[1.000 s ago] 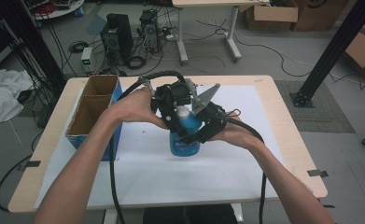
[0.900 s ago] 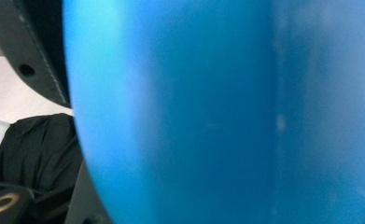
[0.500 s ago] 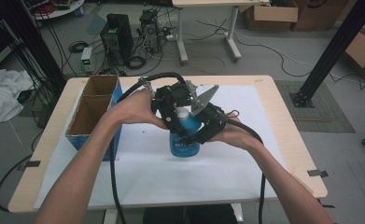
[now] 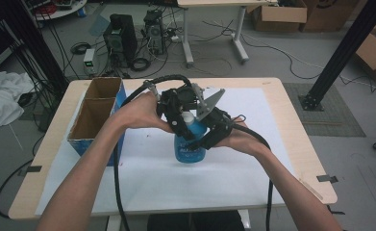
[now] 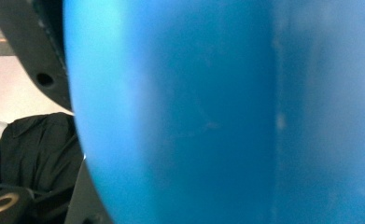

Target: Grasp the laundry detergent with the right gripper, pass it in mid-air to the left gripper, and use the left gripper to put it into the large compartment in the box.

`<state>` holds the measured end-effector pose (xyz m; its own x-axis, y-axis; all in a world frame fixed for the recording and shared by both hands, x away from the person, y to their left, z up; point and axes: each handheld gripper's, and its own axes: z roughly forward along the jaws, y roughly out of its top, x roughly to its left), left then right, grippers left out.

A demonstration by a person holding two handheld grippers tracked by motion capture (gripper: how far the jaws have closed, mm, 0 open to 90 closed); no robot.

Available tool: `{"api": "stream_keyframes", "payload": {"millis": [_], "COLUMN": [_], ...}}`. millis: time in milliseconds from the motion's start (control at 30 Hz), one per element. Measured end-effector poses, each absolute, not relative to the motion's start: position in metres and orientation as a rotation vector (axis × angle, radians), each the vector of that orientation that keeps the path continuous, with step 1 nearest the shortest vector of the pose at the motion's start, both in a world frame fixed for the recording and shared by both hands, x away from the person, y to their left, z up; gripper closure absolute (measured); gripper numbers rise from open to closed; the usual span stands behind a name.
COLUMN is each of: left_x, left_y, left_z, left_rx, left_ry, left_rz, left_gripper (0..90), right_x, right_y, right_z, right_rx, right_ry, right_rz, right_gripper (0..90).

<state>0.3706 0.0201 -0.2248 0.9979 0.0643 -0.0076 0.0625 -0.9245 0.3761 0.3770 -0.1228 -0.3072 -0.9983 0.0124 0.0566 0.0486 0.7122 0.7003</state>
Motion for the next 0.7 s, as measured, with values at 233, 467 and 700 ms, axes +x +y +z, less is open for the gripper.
{"api": "stream_keyframes", "payload": {"millis": [233,467,700], "left_x": [0.3697,0.3676,0.3670], "left_y": [0.0194,0.0179,0.0176], "left_z": [-0.2254,-0.2253,-0.2253], "left_rx": [2.749,2.760,2.768], "left_ry": [0.094,0.109,0.086], "left_rz": [0.013,0.030,0.057], "left_gripper": [37.0,37.8,38.3], "right_x": [0.3767,0.3764,0.3765], "right_y": [-0.1232,-0.1236,-0.1241], "right_z": [-0.3070,-0.3074,-0.3084], "right_rx": [-0.056,-0.055,-0.046], "right_ry": [-2.858,-2.855,-2.855], "right_rz": [-1.179,-1.179,-1.184], "right_gripper": [44.8,44.7,44.7]}}
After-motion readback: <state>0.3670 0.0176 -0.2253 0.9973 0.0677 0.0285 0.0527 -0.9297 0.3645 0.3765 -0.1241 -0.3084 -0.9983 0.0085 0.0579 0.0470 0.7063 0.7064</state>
